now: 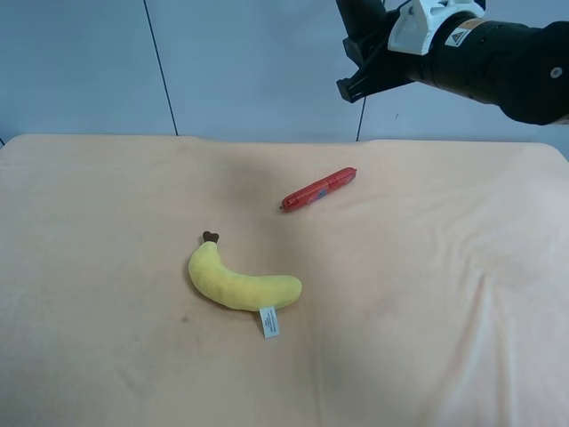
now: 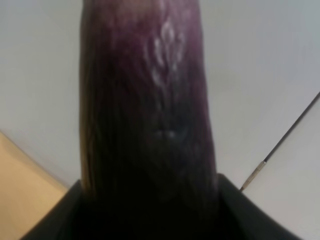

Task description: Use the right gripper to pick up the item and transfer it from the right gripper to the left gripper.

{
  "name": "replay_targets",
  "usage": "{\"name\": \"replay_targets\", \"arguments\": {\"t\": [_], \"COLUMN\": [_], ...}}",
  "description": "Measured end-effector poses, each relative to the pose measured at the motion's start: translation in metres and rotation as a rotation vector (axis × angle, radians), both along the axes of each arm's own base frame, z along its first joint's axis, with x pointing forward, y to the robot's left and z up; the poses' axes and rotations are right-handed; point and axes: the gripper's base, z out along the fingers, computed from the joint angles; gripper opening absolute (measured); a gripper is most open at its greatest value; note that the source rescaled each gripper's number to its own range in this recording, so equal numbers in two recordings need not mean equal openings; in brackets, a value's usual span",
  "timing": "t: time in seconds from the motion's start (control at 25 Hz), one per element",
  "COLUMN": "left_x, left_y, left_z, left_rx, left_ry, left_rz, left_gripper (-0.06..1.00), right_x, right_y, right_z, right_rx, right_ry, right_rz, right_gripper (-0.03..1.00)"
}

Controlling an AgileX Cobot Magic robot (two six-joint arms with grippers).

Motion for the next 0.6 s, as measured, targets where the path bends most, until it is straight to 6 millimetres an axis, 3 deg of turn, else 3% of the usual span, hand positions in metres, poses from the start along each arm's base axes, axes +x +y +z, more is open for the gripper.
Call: {"name": "replay_targets", "arguments": {"t": [0.36,0.6], "left_x": [0.061,0.089], "left_y": [-0.006,-0.009], "left_z": [0.003,0.0], "left_rx": [-0.044,-0.111], "left_ry": [0.123,0.151], "left_rz": [-0.034,-0.034], "left_gripper": [1.0,1.0], "right_x": [0.0,0.0], "right_y": [0.0,0.0], "right_z": [0.0,0.0], "right_rx": [0.0,0.0], "right_ry": [0.0,0.0], "right_rz": [0.0,0.0], "right_gripper": [0.01,0.01]}}
